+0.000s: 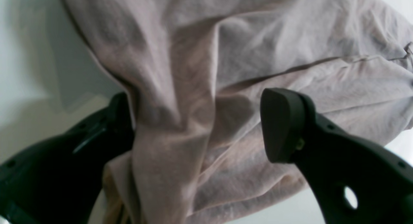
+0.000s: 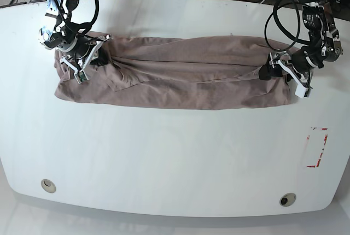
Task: Layout the t-shirt on the table in an organized manner, then fold the t-shirt properly
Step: 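Release the shirt with the left gripper and regrasp the folded end, then pull the folded shirt taut between both grippers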
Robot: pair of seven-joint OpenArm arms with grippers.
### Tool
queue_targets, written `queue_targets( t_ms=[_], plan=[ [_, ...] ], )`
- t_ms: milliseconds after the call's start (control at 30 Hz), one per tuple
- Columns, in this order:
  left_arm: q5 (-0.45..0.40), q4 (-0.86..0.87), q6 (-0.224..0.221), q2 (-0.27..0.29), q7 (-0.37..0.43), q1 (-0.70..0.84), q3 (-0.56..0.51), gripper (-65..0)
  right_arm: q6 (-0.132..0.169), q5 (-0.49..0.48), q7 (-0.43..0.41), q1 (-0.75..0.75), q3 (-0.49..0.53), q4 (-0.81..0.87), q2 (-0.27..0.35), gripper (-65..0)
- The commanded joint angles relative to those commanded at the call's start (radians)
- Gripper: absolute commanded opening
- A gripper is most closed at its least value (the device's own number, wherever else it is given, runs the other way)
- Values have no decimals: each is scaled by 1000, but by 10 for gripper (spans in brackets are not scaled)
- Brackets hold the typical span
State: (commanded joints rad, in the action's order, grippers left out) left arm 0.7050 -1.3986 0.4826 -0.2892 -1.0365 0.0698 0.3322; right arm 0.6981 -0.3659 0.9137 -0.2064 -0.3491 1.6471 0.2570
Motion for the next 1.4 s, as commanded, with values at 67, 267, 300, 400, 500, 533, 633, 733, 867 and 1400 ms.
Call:
queue_targets(
  t_ms=[67,267,300,400,500,533,633,733,867,1400],
  plan=[
    [0,0,0,0,0,-5,-6,-158,0,5,0,0,0,0,0,-631],
    [2,0,-5,2,3,-9,-2,-287,0,2,0,0,0,0,0,-631],
    [2,0,-5,2,15,-18,-2,-369,0,2,0,0,-2,0,0,-631],
    [0,3,-5,2,44,-28,-2,-525,0,2,0,0,-2,0,0,-631],
    [0,5,-5,0,61,-28,-2,-650,0,0,0,0,-2,0,0,-631],
    [0,2,-6,-2,58,-29,-2,-650,0,0,0,0,-2,0,0,-631],
    [0,-23,-6,-3,58,-28,0,-650,0,2,0,0,-2,0,0,-631],
    [0,-89,-6,-15,58,-21,2,-650,0,2,0,0,0,0,0,-631],
    [0,-181,-8,-51,58,9,5,-650,0,0,0,0,3,6,-2,-631],
    [3,-318,-2,-104,-115,6,172,-650,0,8,5,-23,57,133,-51,-631]
  ],
)
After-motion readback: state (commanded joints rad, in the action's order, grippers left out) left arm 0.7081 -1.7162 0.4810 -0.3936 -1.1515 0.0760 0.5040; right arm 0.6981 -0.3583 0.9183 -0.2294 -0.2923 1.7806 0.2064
